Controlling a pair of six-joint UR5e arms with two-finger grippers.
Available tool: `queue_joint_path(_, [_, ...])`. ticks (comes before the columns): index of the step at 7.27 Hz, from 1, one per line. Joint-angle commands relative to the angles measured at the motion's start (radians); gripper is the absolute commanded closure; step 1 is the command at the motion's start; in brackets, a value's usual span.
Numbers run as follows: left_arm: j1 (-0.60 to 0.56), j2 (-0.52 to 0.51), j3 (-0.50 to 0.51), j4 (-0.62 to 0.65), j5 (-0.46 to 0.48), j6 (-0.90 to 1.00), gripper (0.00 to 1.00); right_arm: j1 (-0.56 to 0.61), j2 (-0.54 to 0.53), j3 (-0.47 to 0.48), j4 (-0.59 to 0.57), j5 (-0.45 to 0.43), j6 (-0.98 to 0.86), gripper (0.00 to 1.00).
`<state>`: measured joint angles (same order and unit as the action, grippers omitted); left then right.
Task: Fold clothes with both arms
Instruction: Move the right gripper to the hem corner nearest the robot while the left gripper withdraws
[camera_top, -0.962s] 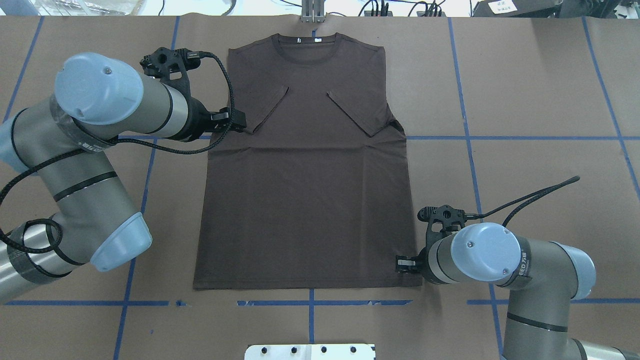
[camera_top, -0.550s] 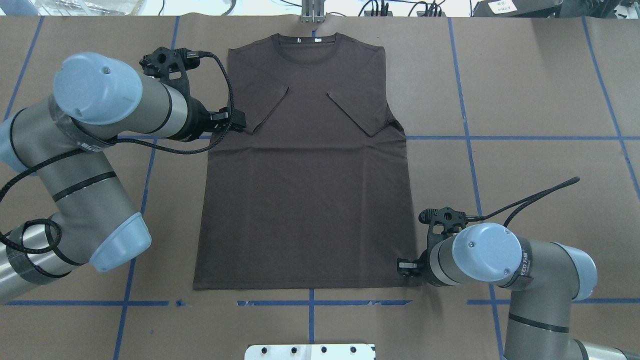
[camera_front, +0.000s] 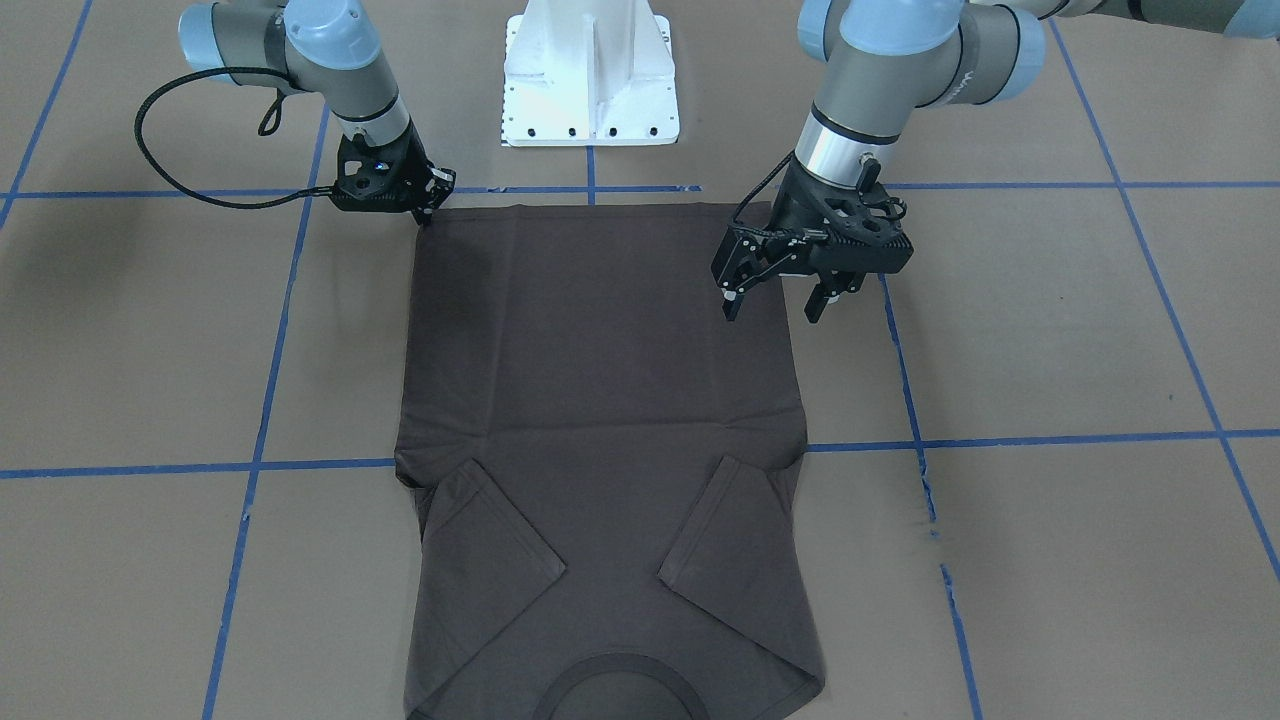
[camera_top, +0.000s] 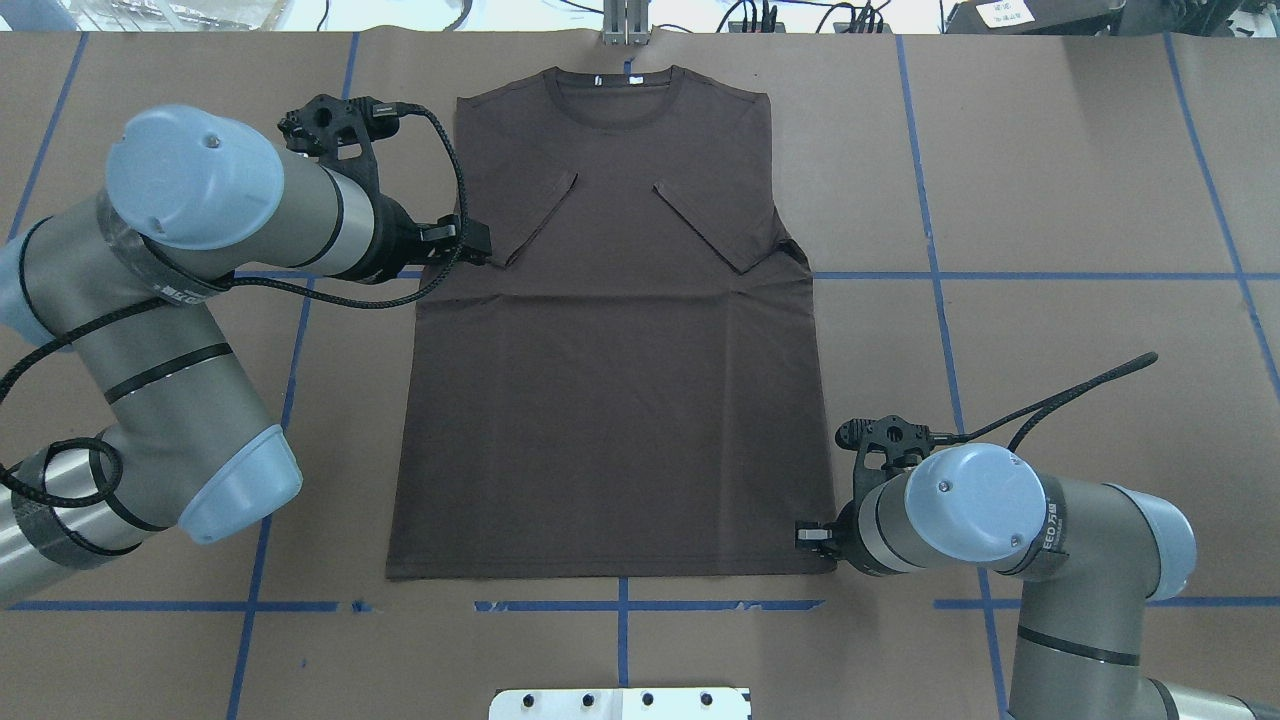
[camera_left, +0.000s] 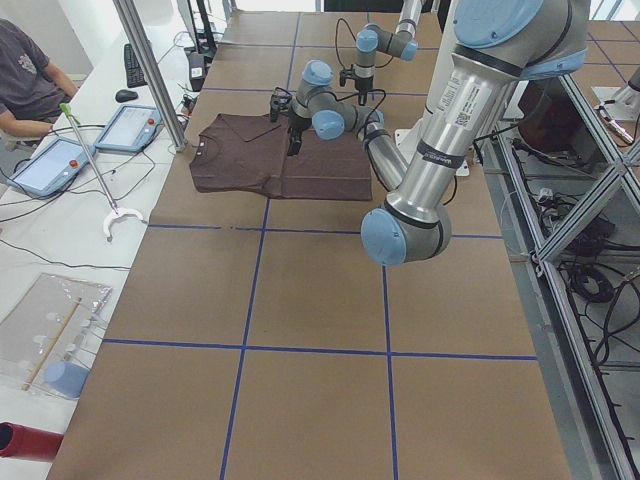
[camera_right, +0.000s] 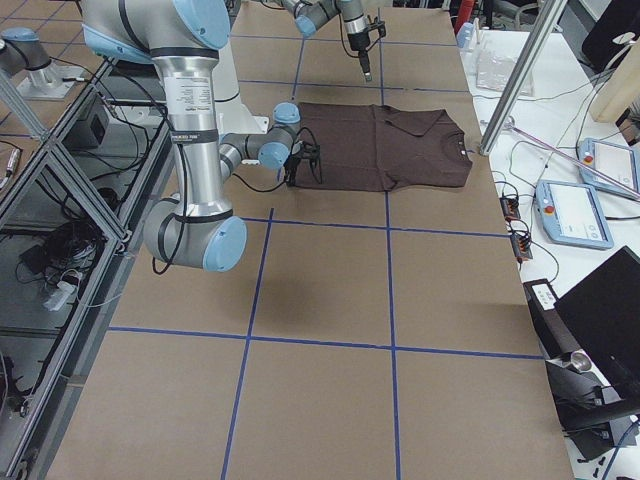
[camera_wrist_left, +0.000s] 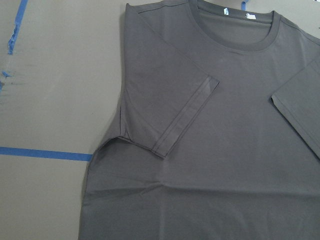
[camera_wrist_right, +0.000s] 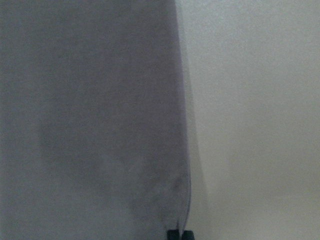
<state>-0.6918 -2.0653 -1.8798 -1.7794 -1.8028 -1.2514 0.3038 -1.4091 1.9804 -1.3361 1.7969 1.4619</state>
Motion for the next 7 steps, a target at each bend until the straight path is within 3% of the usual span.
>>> queue_joint_path(1, [0.003, 0.008, 0.014, -0.003, -0.006, -0.002, 0.0, 0.004, -0.001, 0.032, 0.002, -0.011, 0.006, 1.0])
queue_joint_path(3, [0.088, 0.153, -0.078, -0.049, -0.043, -0.165, 0.0, 0.006, 0.005, 0.076, 0.006, -0.01, 0.04, 1.0])
queue_joint_path(4, [0.171, 0.247, -0.175, -0.076, 0.014, -0.271, 0.0, 0.02, 0.004, 0.092, 0.012, -0.004, 0.038, 1.0])
queue_joint_path(5, [0.275, 0.292, -0.206, -0.072, 0.073, -0.398, 0.0, 0.026, 0.004, 0.098, 0.015, -0.004, 0.038, 1.0])
queue_joint_path(7, [0.404, 0.286, -0.197, 0.032, 0.189, -0.528, 0.01, 0.04, 0.013, 0.1, 0.015, -0.005, 0.038, 1.0])
